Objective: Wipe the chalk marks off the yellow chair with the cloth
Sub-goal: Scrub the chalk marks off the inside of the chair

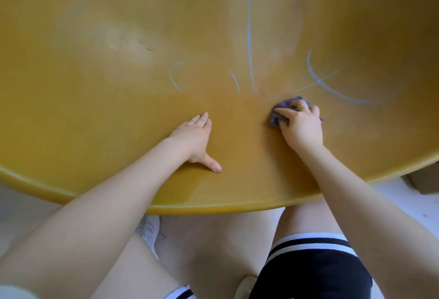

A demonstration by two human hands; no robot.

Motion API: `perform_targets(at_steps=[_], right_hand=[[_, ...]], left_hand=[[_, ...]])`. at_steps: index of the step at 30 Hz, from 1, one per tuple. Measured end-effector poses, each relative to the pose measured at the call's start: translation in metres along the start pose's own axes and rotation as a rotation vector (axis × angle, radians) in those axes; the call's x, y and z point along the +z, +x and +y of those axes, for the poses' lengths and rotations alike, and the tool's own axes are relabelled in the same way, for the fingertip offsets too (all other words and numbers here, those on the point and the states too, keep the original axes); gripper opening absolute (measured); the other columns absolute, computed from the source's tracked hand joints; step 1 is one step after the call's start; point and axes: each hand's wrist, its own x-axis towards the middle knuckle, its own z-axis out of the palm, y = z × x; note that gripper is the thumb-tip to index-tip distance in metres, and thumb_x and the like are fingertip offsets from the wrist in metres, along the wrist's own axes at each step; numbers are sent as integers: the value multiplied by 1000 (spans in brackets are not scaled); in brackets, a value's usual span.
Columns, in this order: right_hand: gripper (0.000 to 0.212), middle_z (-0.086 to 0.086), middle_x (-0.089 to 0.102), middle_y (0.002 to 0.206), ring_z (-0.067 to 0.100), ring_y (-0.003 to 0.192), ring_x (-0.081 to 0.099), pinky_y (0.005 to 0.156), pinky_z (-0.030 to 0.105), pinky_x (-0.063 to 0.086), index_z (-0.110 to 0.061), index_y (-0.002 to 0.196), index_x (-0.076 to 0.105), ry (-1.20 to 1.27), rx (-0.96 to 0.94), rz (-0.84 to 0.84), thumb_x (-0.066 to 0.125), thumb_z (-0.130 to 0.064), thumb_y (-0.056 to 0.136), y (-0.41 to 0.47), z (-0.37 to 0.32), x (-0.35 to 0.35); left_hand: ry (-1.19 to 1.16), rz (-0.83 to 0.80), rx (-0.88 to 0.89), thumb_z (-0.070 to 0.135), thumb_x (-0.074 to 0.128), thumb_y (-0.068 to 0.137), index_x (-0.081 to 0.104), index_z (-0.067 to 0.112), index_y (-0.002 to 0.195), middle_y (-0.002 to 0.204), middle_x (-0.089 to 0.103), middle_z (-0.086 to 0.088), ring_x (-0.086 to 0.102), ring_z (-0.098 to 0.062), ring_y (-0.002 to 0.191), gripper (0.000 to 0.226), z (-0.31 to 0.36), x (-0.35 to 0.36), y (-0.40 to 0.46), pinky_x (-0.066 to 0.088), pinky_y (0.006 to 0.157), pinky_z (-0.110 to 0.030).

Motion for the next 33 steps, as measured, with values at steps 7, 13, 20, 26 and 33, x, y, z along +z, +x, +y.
perform_targets(at_steps=[7,13,20,26,33], right_hand=[[23,8,63,101,37,83,50,72,41,48,-24,86,73,17,-248,-89,52,-25,76,-42,-40,-1],[31,7,64,93,31,71,53,68,32,49,-27,92,73,177,-557,-224,47,-34,77,-75,-51,-7],[28,2,47,130,31,114,35,89,34,36,-29,117,63,-9,-41,-103,49,-25,93,32,-22,10],[25,5,55,115,34,102,43,78,35,36,-26,101,70,5,-128,-81,52,-20,85,0,-46,12],[35,7,64,90,33,73,54,57,36,48,-25,87,72,141,-463,-168,39,-32,78,-83,-71,-1]], left_hand=[[-23,-1,-9,64,68,66,-8,5,149,156,-18,-6,-9,-19,145,127,2,0,-1,5,119,-32],[-20,-9,-13,65,67,66,-9,5,149,156,-19,-5,-10,-20,145,127,3,0,0,6,119,-33],[-53,2,-12,64,68,66,-9,7,149,156,-20,-3,-12,-18,145,127,1,5,4,4,119,-33],[-73,14,-9,63,69,65,-9,7,149,156,-20,-3,-12,-17,145,127,2,6,6,4,119,-33],[-61,42,-13,63,68,67,-8,5,149,156,-19,-6,-11,-20,145,125,4,6,4,3,119,-33]])
